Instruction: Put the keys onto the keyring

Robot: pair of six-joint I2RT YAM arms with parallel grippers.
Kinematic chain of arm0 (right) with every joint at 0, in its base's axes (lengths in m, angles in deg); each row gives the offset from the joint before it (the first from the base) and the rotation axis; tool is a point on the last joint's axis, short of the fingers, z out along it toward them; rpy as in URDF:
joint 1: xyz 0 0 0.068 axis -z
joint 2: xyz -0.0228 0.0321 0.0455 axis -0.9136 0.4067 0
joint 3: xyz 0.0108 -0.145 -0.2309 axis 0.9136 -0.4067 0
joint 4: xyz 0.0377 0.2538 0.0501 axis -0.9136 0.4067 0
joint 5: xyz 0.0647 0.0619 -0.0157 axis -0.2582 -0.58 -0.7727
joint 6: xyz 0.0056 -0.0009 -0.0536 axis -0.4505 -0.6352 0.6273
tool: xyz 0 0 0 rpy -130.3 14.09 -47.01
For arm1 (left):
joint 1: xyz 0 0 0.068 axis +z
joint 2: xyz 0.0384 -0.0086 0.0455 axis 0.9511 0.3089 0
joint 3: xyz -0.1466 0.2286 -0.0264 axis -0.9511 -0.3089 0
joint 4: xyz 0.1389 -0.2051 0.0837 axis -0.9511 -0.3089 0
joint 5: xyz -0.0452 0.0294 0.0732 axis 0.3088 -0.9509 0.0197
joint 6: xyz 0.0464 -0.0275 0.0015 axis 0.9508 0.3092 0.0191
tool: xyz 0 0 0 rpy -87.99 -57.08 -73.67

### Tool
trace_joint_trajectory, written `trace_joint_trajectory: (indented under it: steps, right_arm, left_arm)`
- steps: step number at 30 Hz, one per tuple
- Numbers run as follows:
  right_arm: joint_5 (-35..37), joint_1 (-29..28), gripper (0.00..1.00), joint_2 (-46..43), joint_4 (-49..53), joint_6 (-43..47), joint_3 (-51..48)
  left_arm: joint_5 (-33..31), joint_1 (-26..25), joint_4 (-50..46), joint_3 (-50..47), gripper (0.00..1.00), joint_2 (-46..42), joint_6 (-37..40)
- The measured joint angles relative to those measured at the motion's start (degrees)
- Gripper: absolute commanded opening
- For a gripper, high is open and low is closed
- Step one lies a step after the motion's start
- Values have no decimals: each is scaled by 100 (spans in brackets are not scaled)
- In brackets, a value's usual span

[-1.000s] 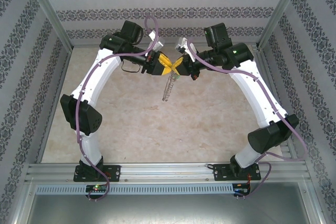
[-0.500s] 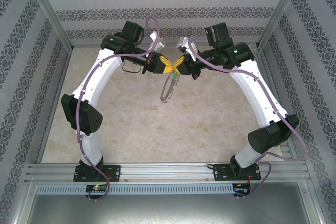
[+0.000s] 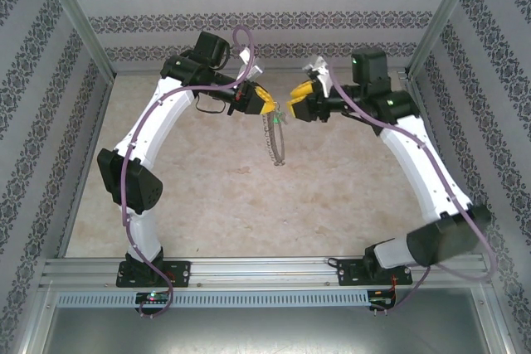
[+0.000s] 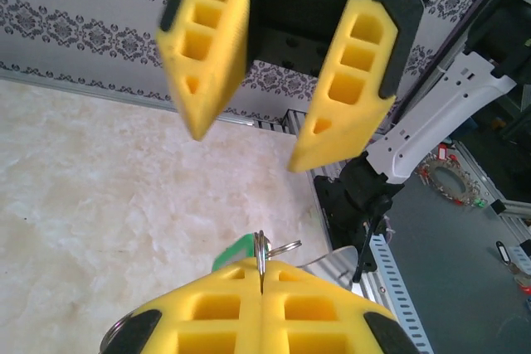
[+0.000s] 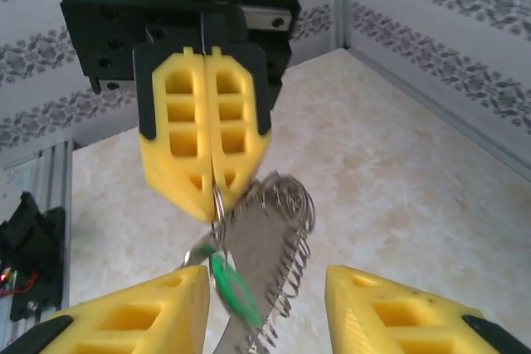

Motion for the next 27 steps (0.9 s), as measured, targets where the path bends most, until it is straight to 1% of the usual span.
trace_joint_trajectory:
  steps: [5, 8, 14, 21, 25, 26, 27]
  right_arm:
    - [229, -79, 43, -557, -1259, -608, -1270]
    - [334, -79, 43, -542, -1554, -758, -1567]
    - [330, -214, 45, -448, -1906, -855, -1631]
    - [262, -466, 46, -229, -1998, -874, -1613]
    - [249, -505, 43, -57, -2028, -879, -1537]
    - [240, -520, 41, -20, -2037, -892, -1508]
    - [238, -531, 37, 9, -2046, -901, -1484]
  left_arm:
    - [-15, 0, 57, 0, 0, 0, -76]
    - [-15, 0, 59, 0, 0, 0, -92]
    - [-15, 0, 59, 2, 0, 0, -149]
    - [-13, 0, 59, 28, 0, 0, -195]
    - [-13, 0, 59, 44, 0, 0, -195]
    - [-13, 0, 59, 44, 0, 0, -195]
    - [-13, 0, 59, 44, 0, 0, -195]
